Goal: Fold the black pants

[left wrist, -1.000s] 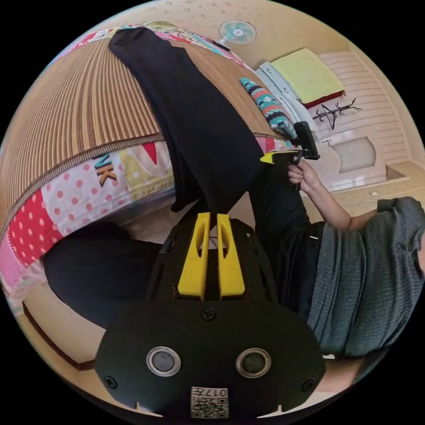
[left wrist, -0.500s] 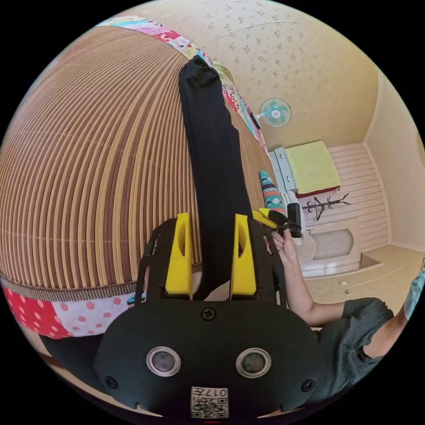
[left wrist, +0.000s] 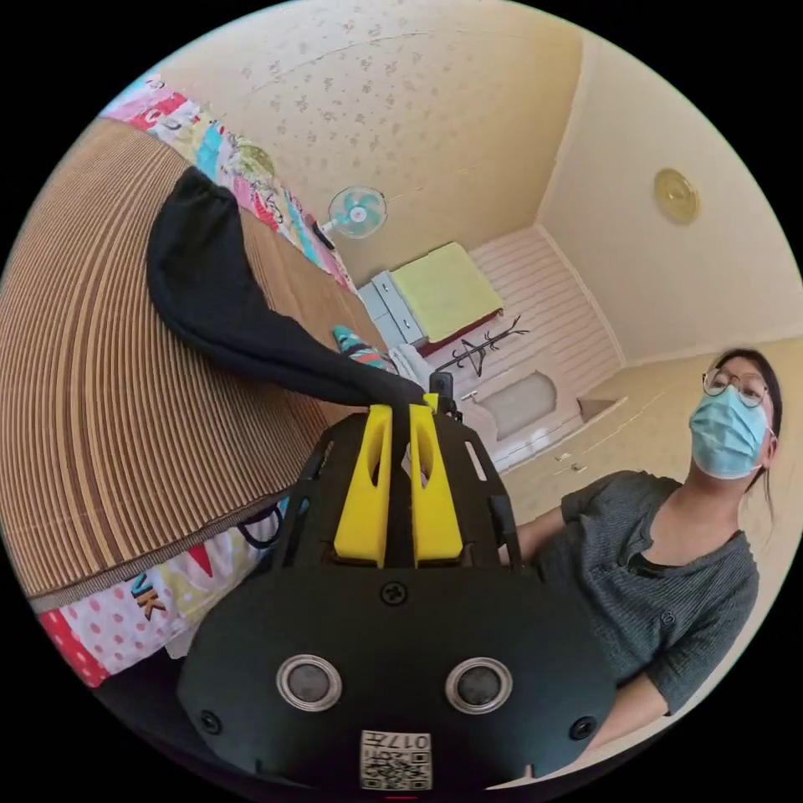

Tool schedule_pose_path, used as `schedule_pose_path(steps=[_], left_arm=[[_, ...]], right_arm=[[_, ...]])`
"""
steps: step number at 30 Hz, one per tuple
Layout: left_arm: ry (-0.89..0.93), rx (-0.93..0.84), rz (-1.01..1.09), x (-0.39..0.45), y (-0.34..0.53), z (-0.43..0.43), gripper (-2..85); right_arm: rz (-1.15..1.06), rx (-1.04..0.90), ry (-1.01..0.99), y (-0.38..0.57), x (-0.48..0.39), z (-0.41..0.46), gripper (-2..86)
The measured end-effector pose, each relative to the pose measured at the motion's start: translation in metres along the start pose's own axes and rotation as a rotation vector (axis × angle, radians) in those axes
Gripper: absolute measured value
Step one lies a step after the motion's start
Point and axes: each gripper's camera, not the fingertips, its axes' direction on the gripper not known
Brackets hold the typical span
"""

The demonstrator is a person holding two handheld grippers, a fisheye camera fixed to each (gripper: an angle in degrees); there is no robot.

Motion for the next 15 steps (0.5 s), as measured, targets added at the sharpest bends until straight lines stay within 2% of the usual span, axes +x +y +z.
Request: schedule_pose_path(steps=[7,13,15], left_arm=[[-0.020,0.216,0.452,0.224,-0.058,-0.037,4.1],[0.098,0.416,0.618,0.350,-0.078,-0.050,4.5],[0.070,0.458,0.653,0.372,-0.077,-0.050,4.5]], right_arm=[[-0.420,0.055,-0.019,-0.060,-0.210,-0.031,1.0],[-0.596,0.219,-0.065,-0.073,-0.342,-0.047,1.1],[-0.618,0.256,-0.021,-0.071,-0.362,-0.045,1.1]])
